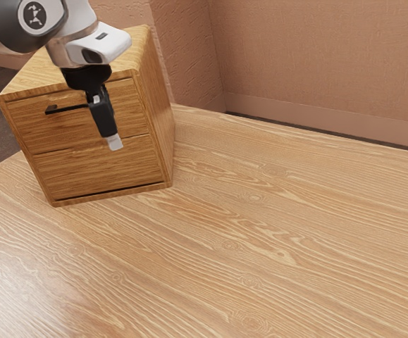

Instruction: Pull the drawer handle with one arm to open the drawer

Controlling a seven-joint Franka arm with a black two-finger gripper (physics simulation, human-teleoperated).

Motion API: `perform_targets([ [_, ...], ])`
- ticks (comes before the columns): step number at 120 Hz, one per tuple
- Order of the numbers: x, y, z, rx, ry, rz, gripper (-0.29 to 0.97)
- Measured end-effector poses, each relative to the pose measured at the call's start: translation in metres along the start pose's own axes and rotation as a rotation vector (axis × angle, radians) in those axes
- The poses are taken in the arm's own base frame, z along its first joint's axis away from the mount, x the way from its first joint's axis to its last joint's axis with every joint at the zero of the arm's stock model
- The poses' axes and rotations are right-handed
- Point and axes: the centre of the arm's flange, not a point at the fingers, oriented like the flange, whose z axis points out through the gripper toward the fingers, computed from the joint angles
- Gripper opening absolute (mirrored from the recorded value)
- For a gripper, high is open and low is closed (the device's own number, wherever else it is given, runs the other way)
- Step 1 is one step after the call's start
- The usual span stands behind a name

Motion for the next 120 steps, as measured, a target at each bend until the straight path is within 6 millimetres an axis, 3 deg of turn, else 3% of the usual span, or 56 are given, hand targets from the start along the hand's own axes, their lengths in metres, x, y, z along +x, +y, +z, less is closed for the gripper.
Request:
perform_targets([
  [28,-0.003,0.001,-0.003,0.000,0.001,0.019,0.68],
  [43,-0.021,-0.017,0.004,0.012,-0.029,-0.003,0.68],
  [61,-0.041,-0.032,0.031,0.094,-0.081,0.035,0.68],
  [90,-0.051,-0.075,0.035,0.276,-0.059,0.139,0.68],
  [98,-0.055,-0.085,0.033,0.307,-0.053,0.160,0.64],
  [120,-0.077,-0.116,0.023,0.368,-0.044,0.181,0.38],
])
